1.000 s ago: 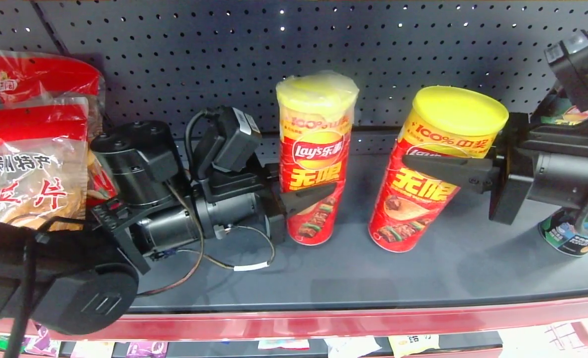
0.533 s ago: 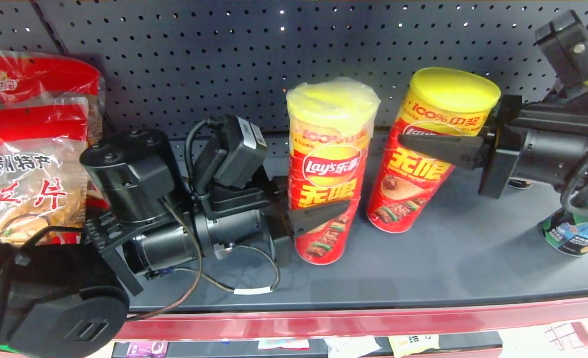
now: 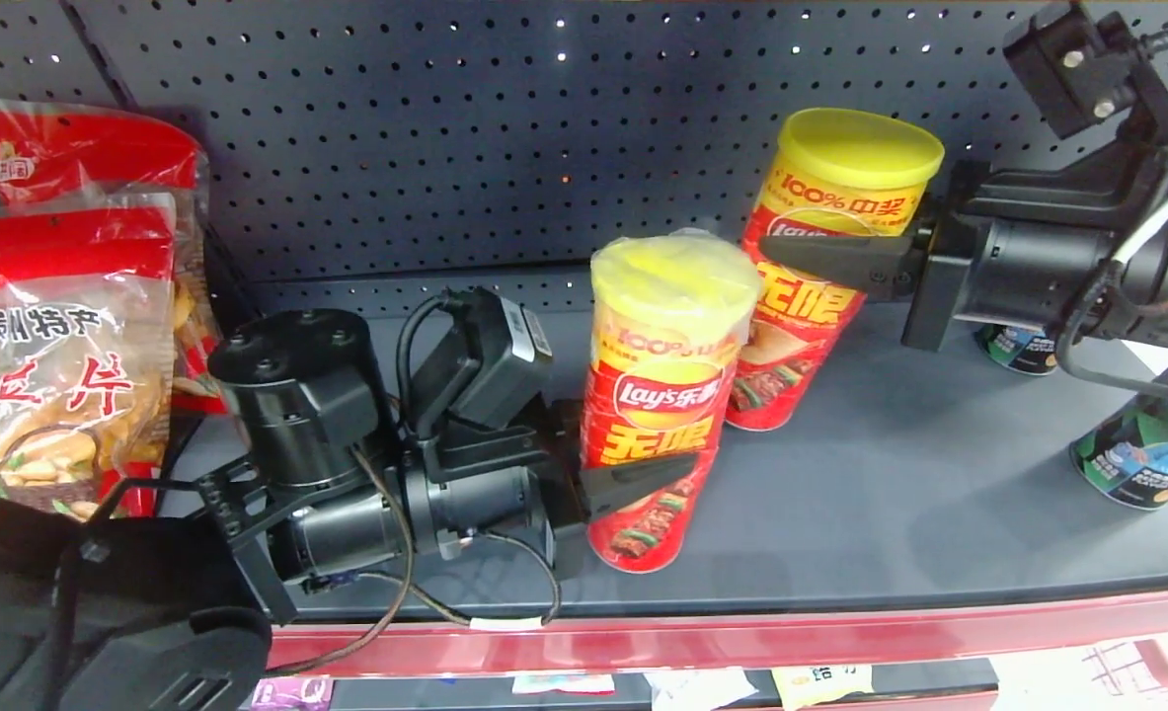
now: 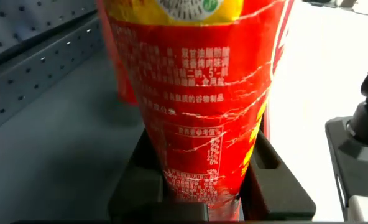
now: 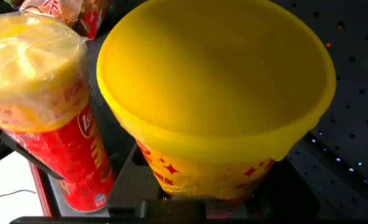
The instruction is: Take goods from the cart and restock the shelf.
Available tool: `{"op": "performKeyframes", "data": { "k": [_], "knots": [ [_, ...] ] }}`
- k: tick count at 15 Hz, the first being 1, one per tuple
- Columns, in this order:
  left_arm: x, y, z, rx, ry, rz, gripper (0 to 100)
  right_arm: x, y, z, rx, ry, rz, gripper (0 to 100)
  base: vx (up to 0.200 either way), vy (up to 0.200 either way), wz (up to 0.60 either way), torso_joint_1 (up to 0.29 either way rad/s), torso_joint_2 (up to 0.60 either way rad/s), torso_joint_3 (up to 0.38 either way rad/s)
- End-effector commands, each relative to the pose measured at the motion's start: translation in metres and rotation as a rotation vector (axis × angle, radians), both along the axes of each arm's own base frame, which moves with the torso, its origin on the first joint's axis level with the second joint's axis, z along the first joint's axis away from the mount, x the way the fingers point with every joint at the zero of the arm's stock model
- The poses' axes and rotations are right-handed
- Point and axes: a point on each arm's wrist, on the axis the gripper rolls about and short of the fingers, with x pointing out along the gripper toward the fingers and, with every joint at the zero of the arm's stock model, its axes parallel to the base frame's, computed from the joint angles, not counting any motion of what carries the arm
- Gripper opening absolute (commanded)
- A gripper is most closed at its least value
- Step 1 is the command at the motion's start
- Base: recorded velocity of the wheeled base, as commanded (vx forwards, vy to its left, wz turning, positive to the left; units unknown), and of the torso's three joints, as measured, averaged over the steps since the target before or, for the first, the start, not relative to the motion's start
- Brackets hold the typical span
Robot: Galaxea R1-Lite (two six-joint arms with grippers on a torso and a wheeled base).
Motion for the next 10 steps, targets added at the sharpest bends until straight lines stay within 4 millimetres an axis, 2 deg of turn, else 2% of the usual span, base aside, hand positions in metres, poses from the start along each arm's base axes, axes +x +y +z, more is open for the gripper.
{"op": "performKeyframes", "data": {
  "k": [1,6,10],
  "knots": [
    [-0.0023,-0.0054,-0.0033,0.007,0.009,-0.017,0,0.0016,0.0011,-0.0003,-0.001,0.0,0.001,0,0.0,0.0,0.0,0.0,0.0,0.0],
    [-0.0027,-0.0058,-0.0055,0.013,0.016,-0.02,0,0.0022,0.0019,-0.0006,-0.002,0.002,0.003,0,0.0,0.0,0.0,0.0,0.0,0.0],
    [0.005,-0.0082,-0.0101,0.021,0.022,-0.01,0,0.0022,0.0019,-0.0006,-0.002,0.002,0.003,0,0.0,0.0,0.0,0.0,0.0,0.0]
  ]
}}
